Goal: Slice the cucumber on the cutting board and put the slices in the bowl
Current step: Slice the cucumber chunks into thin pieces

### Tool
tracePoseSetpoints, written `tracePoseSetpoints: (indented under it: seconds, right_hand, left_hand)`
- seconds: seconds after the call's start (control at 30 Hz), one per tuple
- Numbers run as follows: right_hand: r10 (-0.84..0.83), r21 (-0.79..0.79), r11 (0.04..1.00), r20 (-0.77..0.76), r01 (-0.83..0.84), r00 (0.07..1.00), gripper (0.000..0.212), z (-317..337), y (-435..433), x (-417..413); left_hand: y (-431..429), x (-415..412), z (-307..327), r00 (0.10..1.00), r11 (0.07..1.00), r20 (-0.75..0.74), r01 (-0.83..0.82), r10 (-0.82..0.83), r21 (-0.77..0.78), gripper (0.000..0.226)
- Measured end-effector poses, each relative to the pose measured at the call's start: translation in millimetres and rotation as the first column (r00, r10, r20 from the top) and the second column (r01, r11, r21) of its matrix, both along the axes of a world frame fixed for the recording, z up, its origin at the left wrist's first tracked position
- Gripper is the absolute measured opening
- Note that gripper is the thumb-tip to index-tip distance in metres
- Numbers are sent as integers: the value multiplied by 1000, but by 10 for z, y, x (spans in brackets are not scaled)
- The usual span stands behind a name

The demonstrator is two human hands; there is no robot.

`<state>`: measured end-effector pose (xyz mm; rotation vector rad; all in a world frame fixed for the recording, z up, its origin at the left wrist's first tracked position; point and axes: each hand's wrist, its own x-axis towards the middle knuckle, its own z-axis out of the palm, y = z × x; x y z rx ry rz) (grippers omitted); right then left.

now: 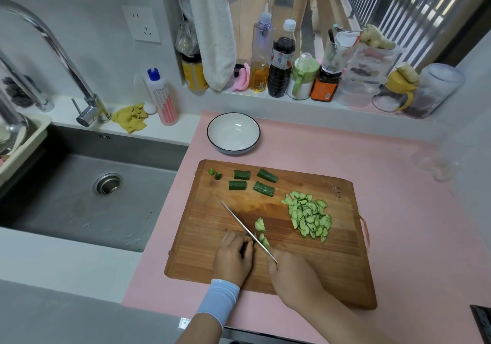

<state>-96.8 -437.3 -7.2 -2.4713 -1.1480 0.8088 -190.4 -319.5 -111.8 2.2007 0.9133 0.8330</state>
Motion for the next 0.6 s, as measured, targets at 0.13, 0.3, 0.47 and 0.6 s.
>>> tracePoseSetpoints:
  seconds: [0.13, 0.3, 0.47, 0.6]
  right_hand:
    - [-3, 15, 1000, 18, 3, 1000, 31, -41, 57, -11]
    - [-4, 20, 1000, 25, 3, 1000, 33, -37, 28, -1]
    - [12, 61, 998, 32, -14, 999, 30, 54, -132, -26]
    - [-4, 29, 1000, 50, 2, 999, 23, 111, -258, -40]
  left_hand:
    - [-9, -14, 6, 999, 1000, -23, 23, -23, -1, 16]
    - [-12, -8, 8, 1000, 1000, -23, 7, -6, 8, 19]
    - [-19, 0, 13, 1000, 1000, -11, -10, 10, 8, 18]
    - [-18, -6, 10, 1000, 1000, 3, -22, 22, 9, 10]
